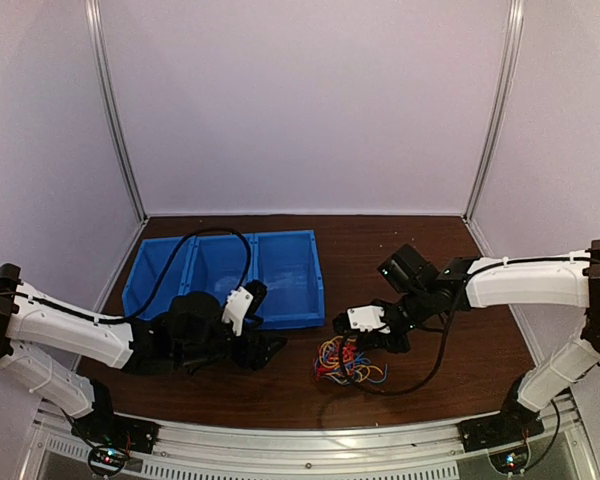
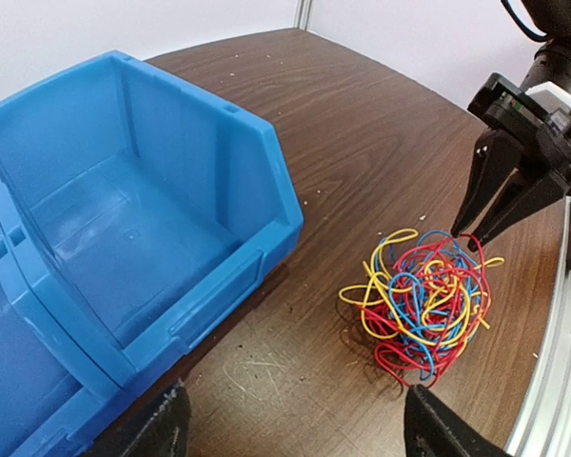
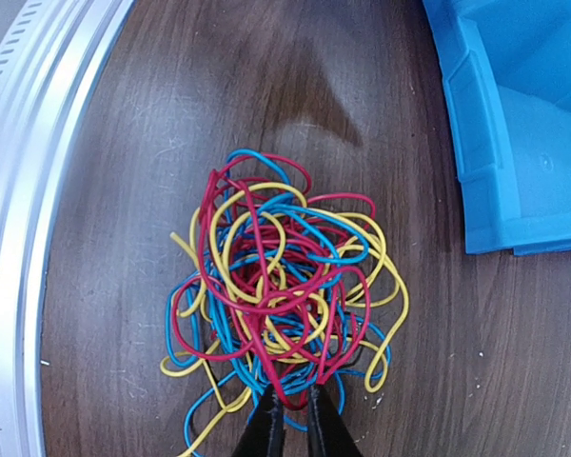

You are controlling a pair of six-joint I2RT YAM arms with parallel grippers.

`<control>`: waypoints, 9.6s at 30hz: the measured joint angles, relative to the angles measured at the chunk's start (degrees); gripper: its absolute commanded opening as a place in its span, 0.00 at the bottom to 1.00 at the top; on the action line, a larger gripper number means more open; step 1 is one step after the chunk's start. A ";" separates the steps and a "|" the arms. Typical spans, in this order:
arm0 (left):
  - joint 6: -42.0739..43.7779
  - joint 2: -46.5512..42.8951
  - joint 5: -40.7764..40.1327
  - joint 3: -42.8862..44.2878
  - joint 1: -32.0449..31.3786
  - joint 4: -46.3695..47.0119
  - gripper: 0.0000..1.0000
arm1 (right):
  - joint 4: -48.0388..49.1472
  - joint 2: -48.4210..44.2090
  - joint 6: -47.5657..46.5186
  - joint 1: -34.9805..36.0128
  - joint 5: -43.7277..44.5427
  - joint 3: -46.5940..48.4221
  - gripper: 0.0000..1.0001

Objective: Untangle the cables

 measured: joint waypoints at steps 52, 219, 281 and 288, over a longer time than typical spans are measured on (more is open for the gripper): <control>8.24 14.73 8.09 14.78 -4.11 27.61 0.35 | -6.45 -12.68 15.41 -4.68 -15.87 21.68 0.00; 11.91 -21.11 -12.44 26.73 -3.45 -18.25 0.00 | 3.08 -5.09 7.17 -21.79 -16.37 1.79 0.69; 25.44 -33.70 -23.63 44.37 -3.63 -43.93 0.00 | 6.08 12.31 -11.10 -34.58 -2.12 5.99 0.09; 25.53 -35.69 -26.62 46.29 -3.52 -40.70 0.00 | -1.49 17.99 -9.86 -45.75 -11.76 12.33 0.08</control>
